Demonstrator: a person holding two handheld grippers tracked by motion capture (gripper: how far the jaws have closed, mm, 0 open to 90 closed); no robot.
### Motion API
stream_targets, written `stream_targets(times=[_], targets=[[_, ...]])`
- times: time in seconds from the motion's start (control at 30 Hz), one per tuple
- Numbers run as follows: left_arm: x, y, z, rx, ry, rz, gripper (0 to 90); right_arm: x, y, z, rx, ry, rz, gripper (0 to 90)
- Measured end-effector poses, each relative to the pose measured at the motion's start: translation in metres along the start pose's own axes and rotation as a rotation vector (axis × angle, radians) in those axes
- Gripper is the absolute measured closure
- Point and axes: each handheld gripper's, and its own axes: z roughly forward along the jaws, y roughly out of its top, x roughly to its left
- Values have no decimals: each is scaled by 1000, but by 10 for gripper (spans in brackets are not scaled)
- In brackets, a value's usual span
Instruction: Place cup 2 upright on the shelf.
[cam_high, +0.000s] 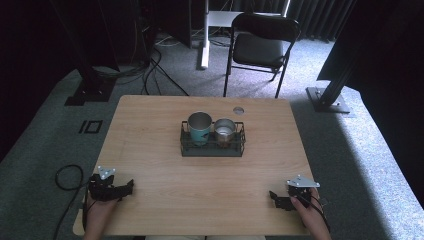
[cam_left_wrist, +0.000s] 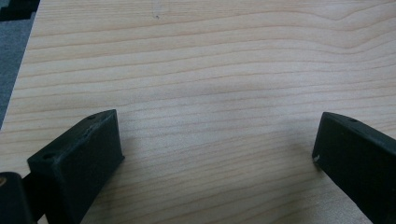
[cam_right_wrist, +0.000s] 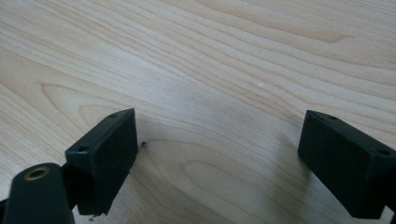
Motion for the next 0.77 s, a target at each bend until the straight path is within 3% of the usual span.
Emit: stream_targets(times=[0.77], targets=[[0, 0, 0, 0, 0, 0, 19, 1, 1, 1, 1, -4, 9, 114]])
